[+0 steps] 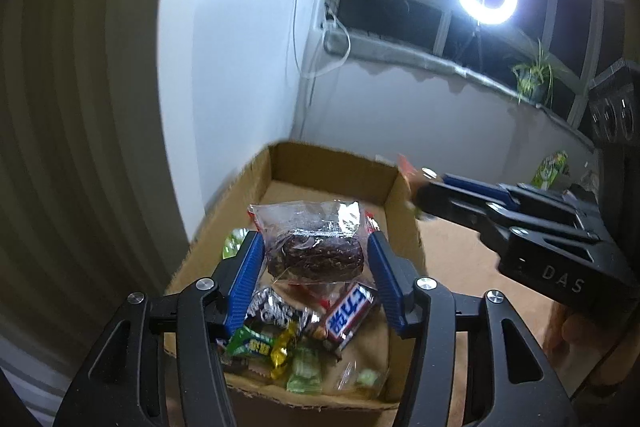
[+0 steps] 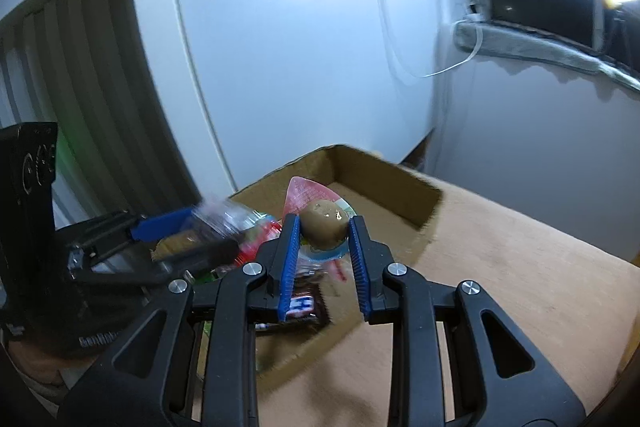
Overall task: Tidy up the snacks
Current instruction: 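Carry the pastry packet and fruit dish to the cardboard box and open both tools to drop them, then move both open tools toward the packaged bread slice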
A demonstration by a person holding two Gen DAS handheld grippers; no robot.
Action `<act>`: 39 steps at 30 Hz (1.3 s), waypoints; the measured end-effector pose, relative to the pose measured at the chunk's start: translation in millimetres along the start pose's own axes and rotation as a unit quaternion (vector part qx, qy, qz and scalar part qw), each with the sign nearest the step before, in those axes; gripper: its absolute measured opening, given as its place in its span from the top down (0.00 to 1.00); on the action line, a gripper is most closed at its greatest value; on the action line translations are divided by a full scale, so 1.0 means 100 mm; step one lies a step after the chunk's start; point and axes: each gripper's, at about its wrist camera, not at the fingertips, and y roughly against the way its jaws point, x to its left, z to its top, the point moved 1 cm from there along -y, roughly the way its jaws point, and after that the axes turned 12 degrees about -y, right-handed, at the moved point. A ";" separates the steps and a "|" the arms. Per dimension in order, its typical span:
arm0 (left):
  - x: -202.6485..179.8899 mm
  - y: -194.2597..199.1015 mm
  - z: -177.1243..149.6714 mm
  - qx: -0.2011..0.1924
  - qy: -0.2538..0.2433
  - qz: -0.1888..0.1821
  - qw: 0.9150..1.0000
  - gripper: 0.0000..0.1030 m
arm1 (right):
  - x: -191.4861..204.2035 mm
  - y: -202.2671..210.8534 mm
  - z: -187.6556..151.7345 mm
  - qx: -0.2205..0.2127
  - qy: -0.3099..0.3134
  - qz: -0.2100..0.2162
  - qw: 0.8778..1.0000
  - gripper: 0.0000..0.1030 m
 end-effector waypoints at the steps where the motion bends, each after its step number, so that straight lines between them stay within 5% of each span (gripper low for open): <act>1: -0.01 -0.02 -0.02 0.006 -0.006 0.005 1.000 0.46 | 0.00 -0.04 -0.01 0.000 0.001 -0.003 1.000 0.66; 3: 0.00 -0.01 -0.06 0.009 -0.011 0.027 1.000 0.35 | 0.00 -0.06 -0.04 -0.002 0.004 -0.008 1.000 0.62; 17: 0.24 0.21 -0.06 -0.009 0.010 0.060 0.998 0.34 | -0.17 0.13 -0.15 -0.015 -0.023 -0.026 0.999 0.55; 28: -0.09 0.18 0.05 -0.010 -0.020 0.036 0.999 0.33 | -0.40 0.33 -0.24 -0.023 -0.049 -0.040 0.998 0.55; 39: -0.70 0.07 0.19 -0.006 -0.063 -0.002 0.998 0.33 | -1.04 0.84 -0.39 -0.053 -0.103 -0.078 0.990 0.54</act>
